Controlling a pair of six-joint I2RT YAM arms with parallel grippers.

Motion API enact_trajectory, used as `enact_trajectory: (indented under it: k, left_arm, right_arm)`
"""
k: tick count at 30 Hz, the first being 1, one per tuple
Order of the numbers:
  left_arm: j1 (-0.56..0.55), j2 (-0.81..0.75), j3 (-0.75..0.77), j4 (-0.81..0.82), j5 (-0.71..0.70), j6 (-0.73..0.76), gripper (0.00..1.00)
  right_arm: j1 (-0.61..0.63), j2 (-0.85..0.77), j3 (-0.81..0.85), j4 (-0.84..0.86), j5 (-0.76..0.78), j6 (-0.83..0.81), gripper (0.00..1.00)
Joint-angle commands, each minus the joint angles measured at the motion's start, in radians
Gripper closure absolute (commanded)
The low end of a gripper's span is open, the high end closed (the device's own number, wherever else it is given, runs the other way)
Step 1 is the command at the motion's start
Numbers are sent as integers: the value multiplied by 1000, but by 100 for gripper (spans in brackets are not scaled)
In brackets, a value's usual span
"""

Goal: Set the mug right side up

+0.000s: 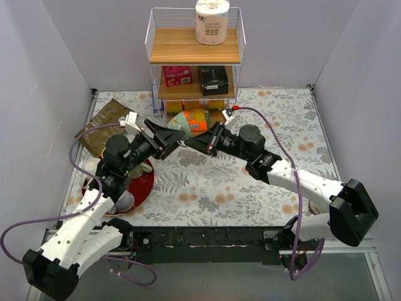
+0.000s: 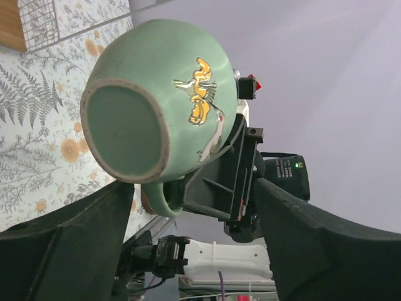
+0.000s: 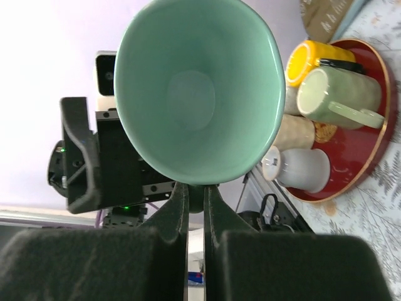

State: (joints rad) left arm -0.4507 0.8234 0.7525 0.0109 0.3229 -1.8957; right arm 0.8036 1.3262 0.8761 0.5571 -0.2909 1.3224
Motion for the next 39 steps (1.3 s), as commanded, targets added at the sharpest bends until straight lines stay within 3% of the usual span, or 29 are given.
enact_trajectory:
  k: [1, 4, 10, 13, 17, 20, 26, 32, 39]
  left_arm:
    - [-5, 0, 11, -103, 5, 38, 13]
    - [-5, -18, 28, -195, -8, 73, 2]
    - [-3, -49, 57, -365, -83, 144, 2]
    - [-3, -46, 70, -419, -131, 150, 2]
    - [-3, -27, 93, -483, -194, 150, 2]
    - [-3, -7, 103, -529, -242, 147, 2]
    - [-3, 39, 134, -604, -292, 145, 2]
    - [-3, 57, 143, -658, -309, 110, 2]
    - [-3, 56, 177, -744, -419, 44, 2]
  right_arm:
    - [-12, -76, -8, -35, 42, -63, 99]
    - [-50, -128, -34, -163, 84, -118, 99]
    - [-168, -254, -57, -448, 171, -282, 99]
    - [-236, -320, -36, -646, 261, -423, 99]
    - [-323, -389, 6, -888, 519, -583, 99]
    - [-383, -407, -3, -925, 639, -705, 99]
    - [-431, -332, -35, -852, 720, -894, 99]
    - [-432, -187, -59, -660, 668, -1028, 99]
    - [-432, 62, 34, -619, 575, -1065, 99]
